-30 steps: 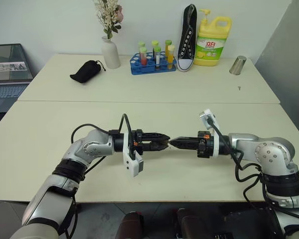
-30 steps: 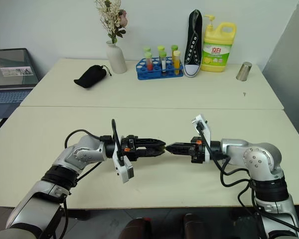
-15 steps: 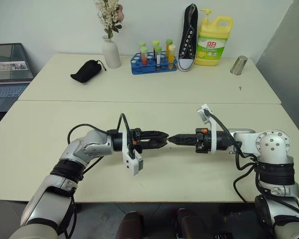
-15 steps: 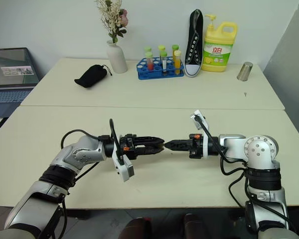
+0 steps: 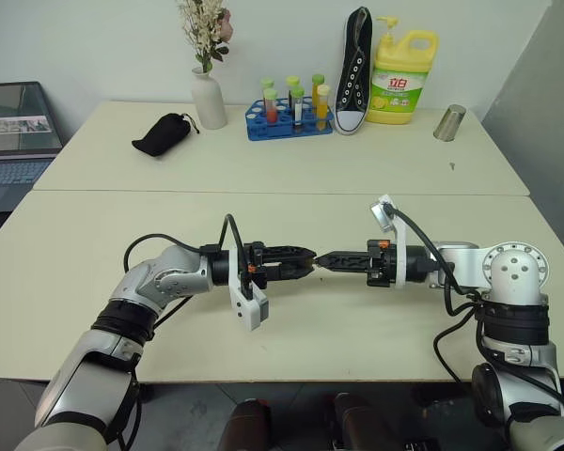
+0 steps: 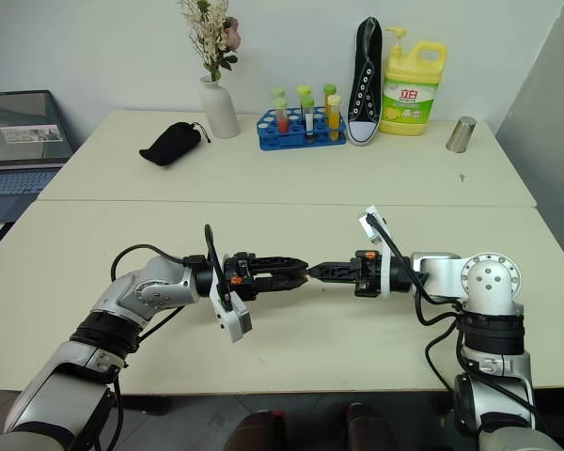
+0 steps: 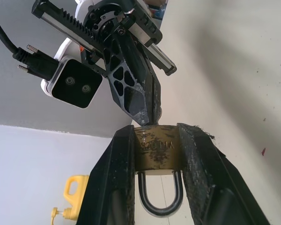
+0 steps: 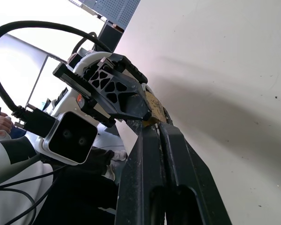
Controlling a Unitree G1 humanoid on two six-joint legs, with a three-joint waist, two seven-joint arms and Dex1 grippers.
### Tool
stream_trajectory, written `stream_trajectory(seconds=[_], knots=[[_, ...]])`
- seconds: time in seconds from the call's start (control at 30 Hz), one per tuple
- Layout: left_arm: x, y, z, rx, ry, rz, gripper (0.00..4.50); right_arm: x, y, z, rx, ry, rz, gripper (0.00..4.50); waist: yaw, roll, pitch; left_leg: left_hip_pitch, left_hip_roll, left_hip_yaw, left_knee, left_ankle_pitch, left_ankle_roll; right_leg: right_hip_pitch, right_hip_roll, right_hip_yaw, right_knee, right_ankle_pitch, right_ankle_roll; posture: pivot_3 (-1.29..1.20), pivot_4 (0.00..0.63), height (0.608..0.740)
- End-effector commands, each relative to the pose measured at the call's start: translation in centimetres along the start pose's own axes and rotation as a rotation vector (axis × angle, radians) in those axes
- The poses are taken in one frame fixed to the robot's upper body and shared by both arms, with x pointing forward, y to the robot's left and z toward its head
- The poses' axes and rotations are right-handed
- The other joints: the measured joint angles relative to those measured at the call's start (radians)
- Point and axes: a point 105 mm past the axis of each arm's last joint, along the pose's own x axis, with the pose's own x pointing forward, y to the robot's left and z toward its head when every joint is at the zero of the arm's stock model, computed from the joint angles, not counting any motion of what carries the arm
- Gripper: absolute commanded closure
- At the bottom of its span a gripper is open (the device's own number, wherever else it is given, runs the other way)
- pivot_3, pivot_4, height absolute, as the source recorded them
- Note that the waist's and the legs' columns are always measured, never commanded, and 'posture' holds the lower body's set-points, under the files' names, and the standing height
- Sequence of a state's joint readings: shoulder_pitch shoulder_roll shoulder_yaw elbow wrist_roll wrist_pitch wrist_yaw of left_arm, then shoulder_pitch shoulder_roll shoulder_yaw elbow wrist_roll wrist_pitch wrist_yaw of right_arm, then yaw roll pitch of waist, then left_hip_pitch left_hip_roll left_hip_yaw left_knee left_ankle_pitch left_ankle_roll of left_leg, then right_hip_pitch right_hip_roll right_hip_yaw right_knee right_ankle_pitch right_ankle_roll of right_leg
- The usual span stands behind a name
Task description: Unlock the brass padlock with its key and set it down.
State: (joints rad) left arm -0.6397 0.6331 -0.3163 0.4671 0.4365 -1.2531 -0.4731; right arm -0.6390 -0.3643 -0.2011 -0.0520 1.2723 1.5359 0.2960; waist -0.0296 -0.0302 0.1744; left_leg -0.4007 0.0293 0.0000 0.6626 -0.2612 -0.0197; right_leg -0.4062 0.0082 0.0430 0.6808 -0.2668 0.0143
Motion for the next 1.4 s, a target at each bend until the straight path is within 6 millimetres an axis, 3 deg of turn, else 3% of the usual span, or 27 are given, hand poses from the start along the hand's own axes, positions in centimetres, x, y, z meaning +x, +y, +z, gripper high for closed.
stream_trajectory(seconds=[0.03,0.53,0.73,0.83,1.0,1.2,1.4], knots=[[0.5,-0.3,1.2,0.035,-0.062,-0.032,3.53,-0.3,1.6,1.5,-0.03,-0.059,0.066,4.5,0.0,0.0,0.0,0.0,0.0,0.0,0.0,0.0,0.0,0.0,0.0,0.0,0.0,0.0,0.0,0.0,0.15,0.74],[0.5,-0.3,1.2,0.024,-0.057,-0.026,3.53,-0.1,2.2,0.9,-0.035,-0.033,0.087,4.5,-0.001,0.0,0.0,0.0,0.0,0.0,0.0,0.0,0.0,0.0,0.0,0.0,0.0,0.0,0.0,0.0,0.15,0.74],[0.5,-0.4,1.2,0.014,-0.054,-0.026,3.53,0.1,2.3,0.2,-0.311,-0.007,-0.04,4.5,-0.001,0.0,0.0,-0.001,0.0,-0.001,-0.001,0.0,0.0,-0.001,0.0,0.0,-0.001,0.0,0.0,0.0,0.15,0.74],[0.4,-0.4,1.1,0.006,-0.049,-0.025,3.53,-0.1,2.3,-0.8,-0.429,0.022,-0.05,3.89,-0.001,0.0,0.0,-0.001,0.0,-0.001,-0.001,0.0,0.0,-0.001,0.0,0.0,-0.001,-0.002,0.003,0.0,0.15,0.74],[0.3,-0.5,1.0,-0.01,-0.035,-0.019,3.53,-1.6,2.4,-1.7,-0.591,0.062,-0.052,2.17,0.001,0.0,0.0,-0.001,0.0,0.0,0.0,0.0,0.0,-0.001,0.0,-0.001,-0.001,-0.003,0.004,0.0,0.15,0.74],[0.3,-0.1,0.7,-0.018,-0.019,0.0,3.53,-2.3,2.3,-1.1,-0.707,-0.011,-0.092,0.05,-0.001,0.0,0.0,0.0,0.0,0.0,0.0,0.0,0.0,-0.001,0.001,-0.001,-0.001,-0.003,0.005,0.0,0.15,0.74],[0.5,0.1,0.8,-0.022,-0.027,0.017,3.53,-0.7,1.4,-1.3,-0.632,-0.127,-0.117,0.0,0.0,0.0,0.0,0.0,0.0,0.0,0.0,0.0,0.0,-0.001,0.001,-0.001,0.0,-0.002,0.003,0.0,0.15,0.74]])
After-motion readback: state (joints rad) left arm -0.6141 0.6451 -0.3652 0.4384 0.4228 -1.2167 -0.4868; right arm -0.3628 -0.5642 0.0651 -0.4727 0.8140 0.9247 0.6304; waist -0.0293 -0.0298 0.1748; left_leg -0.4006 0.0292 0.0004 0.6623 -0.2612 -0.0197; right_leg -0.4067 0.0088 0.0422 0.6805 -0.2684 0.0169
